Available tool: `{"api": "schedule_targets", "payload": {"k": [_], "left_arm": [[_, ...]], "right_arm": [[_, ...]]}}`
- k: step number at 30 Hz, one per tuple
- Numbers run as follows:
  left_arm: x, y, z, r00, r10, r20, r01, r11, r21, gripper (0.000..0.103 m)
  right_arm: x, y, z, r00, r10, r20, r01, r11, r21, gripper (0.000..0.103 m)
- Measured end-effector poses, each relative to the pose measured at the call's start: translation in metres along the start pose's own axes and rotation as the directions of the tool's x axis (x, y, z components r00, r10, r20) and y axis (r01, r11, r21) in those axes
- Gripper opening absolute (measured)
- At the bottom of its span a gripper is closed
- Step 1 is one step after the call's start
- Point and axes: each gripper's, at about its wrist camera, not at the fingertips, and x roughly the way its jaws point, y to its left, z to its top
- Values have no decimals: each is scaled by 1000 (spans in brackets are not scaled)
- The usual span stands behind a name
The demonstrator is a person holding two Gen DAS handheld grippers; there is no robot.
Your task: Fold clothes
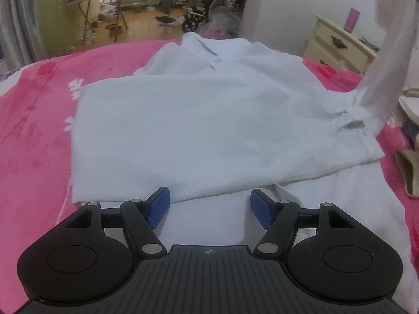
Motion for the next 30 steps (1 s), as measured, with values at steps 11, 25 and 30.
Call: {"api": "schedule_targets", "payload": {"k": [11, 25, 30], "left_arm": [[-17, 45, -2, 998, 61, 18, -57, 986, -156, 69], [-34, 56, 23, 998, 42, 43, -39, 997, -59, 69], [-28, 50, 28, 998, 54, 27, -55, 998, 31, 68]], "right_arm": [[-91, 131, 70, 757, 635, 152, -625, 773, -113, 78], [17, 48, 14, 549, 828, 110, -667, 356, 655, 61], [63, 66, 47, 416, 875, 247, -766, 192, 613, 61]]}}
